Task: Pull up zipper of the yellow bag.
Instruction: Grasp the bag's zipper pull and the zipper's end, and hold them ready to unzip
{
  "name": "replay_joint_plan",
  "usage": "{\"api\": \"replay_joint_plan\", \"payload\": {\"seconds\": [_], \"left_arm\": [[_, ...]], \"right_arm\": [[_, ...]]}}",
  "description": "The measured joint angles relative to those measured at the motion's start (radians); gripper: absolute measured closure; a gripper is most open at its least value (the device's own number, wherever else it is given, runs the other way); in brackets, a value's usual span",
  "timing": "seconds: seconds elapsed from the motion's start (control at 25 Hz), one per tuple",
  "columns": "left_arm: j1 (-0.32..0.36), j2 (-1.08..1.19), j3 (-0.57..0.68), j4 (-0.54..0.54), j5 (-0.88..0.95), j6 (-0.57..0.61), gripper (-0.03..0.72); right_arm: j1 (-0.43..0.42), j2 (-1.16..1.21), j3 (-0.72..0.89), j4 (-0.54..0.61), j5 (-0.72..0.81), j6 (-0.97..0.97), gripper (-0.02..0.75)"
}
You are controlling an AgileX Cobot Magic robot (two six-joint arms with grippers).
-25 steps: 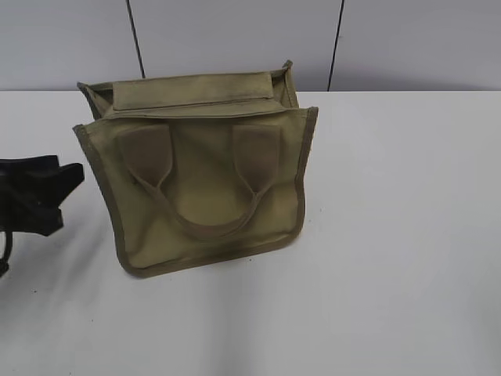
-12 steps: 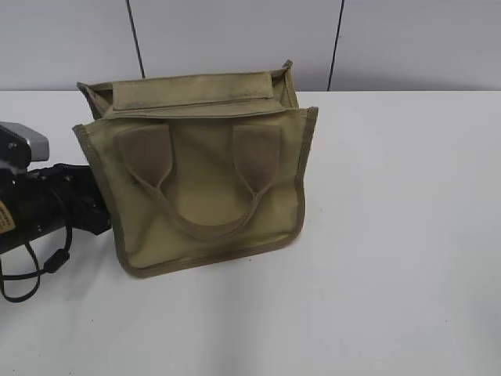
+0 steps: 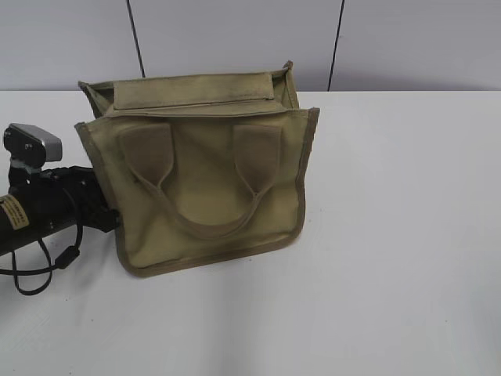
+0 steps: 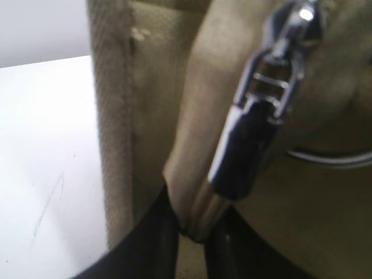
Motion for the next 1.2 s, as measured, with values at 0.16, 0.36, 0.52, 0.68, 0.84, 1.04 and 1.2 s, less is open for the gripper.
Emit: {"api": "replay_joint_plan", "payload": {"seconds": [0.16,0.36,0.52,0.68,0.84,1.04,1.2], "left_arm": [[0.000,0.000,-0.001,0.001,-0.001,0.000,0.676],[0.000,-0.031,0.037,-0.003,0.000,0.000,0.683],[0.000,-0.127,0.059,-0.016,0.021,-0.006,0.683],[0.000,-0.276,0.063,-0.027,0.192,-0.026,0.683],[0.000,-0.438,0.065,-0.076,0.387,-0.026,0.683],[0.000,-0.573,0.045,-0.100,0.545,-0.027,0.683],[0.000,-0.612,-0.026,-0.081,0.650,-0.054,0.683]], "right_arm": [[0.000,0.000,0.000,0.000,0.000,0.000,0.160],[0.000,0.000,0.000,0.000,0.000,0.000,0.160],[0.000,0.000,0.000,0.000,0.000,0.000,0.160],[0.000,0.000,0.000,0.000,0.000,0.000,0.160],[0.000,0.000,0.000,0.001,0.000,0.000,0.160],[0.010,0.000,0.000,0.013,0.000,0.000,0.160],[0.042,0.000,-0.009,0.019,-0.016,0.058,0.160]]}}
